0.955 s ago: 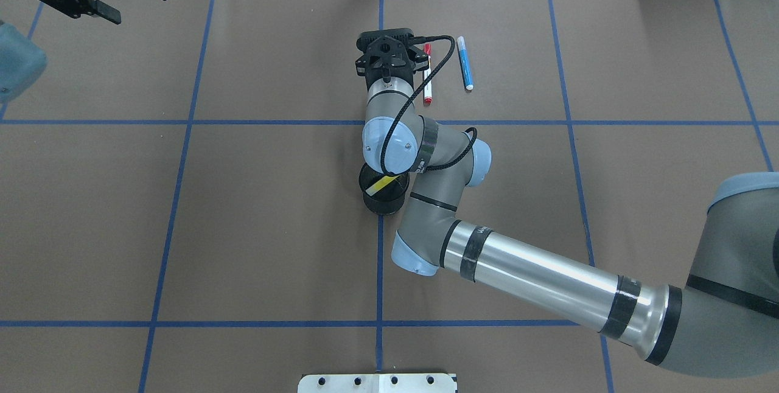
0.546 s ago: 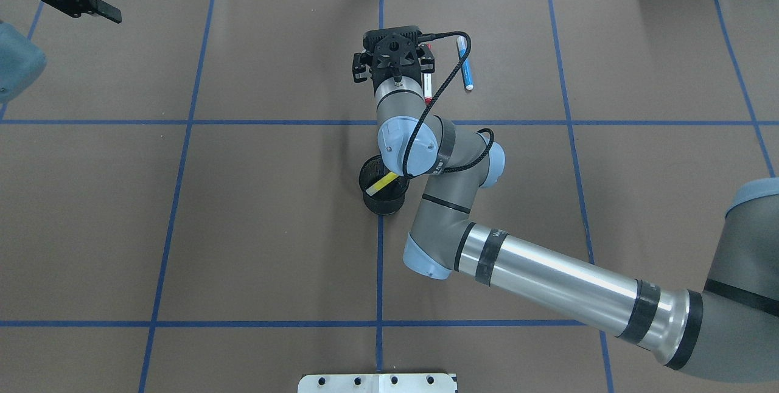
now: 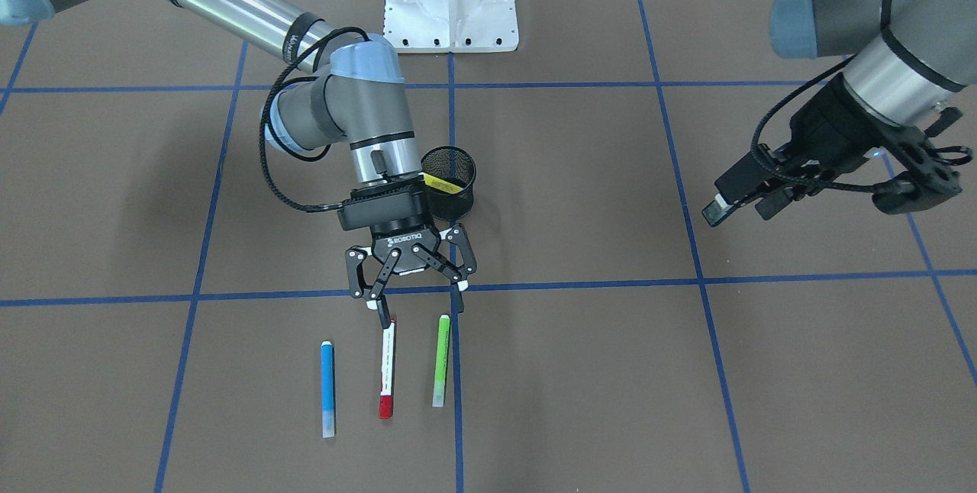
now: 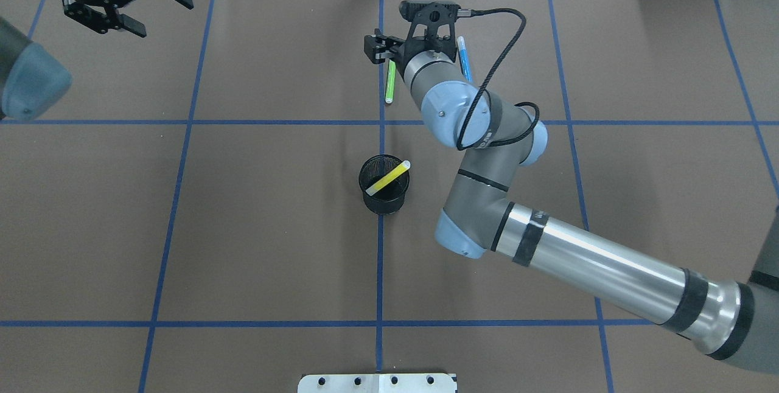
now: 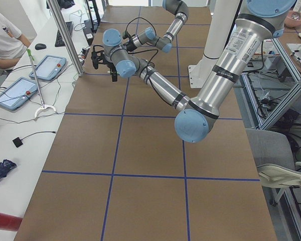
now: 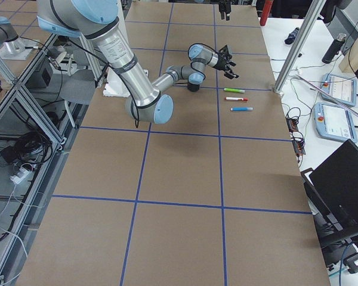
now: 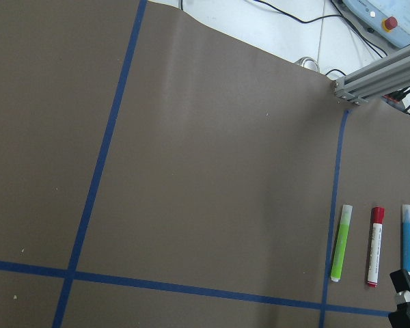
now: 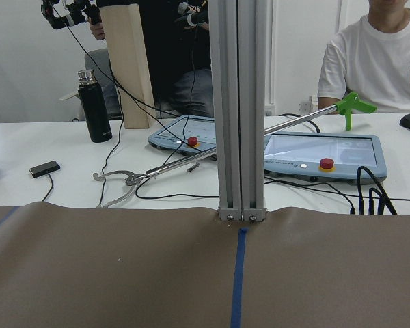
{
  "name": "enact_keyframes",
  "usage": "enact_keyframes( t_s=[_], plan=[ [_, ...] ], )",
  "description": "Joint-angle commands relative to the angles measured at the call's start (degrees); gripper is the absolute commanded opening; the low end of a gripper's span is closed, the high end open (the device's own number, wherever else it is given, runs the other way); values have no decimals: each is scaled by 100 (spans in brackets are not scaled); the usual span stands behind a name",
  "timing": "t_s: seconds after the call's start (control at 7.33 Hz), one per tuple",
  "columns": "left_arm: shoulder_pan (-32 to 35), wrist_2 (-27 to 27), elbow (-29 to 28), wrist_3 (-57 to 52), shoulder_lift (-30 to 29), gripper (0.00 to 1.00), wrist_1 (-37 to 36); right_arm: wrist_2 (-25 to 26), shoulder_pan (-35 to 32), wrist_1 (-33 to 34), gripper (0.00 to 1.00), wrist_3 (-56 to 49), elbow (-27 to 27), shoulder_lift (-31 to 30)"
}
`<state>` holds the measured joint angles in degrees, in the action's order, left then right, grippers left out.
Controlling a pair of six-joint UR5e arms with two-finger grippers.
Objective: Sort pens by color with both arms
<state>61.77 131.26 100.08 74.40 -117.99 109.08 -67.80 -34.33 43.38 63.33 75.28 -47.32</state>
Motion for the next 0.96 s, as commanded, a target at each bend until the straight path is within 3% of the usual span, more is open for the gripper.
enact_keyframes(
  t_s=[0.0, 0.14, 0.27, 0.41, 0.55, 0.68, 0.82],
  plan=[
    [-978, -1080, 196, 739, -118, 99, -53, -1616, -756, -5, 100, 119, 740, -863],
    [-1531, -1720, 188, 986, -493, 99, -636, -2258, -1134, -31, 100, 110, 864, -1171],
    [-2067, -2370, 127, 1041, -1298, 99, -1921, -2978, -1538, -23, 100, 118, 909, -1348],
    [-2359, -2647, -39, 1093, -1897, 99, -2647, -3516, -1890, -31, 100, 110, 901, -1532],
    [-2623, -2971, -737, 1520, -2591, 99, -2707, -4348, -2363, -23, 100, 101, 866, -1656],
    [-2852, -3314, -1927, 1725, -3503, 99, -2725, -5078, -2751, -23, 100, -82, 839, -1918],
    [-2898, -3396, -2827, 1753, -4077, 99, -2821, -5199, -2912, -31, 100, -519, 857, -2182]
  ],
)
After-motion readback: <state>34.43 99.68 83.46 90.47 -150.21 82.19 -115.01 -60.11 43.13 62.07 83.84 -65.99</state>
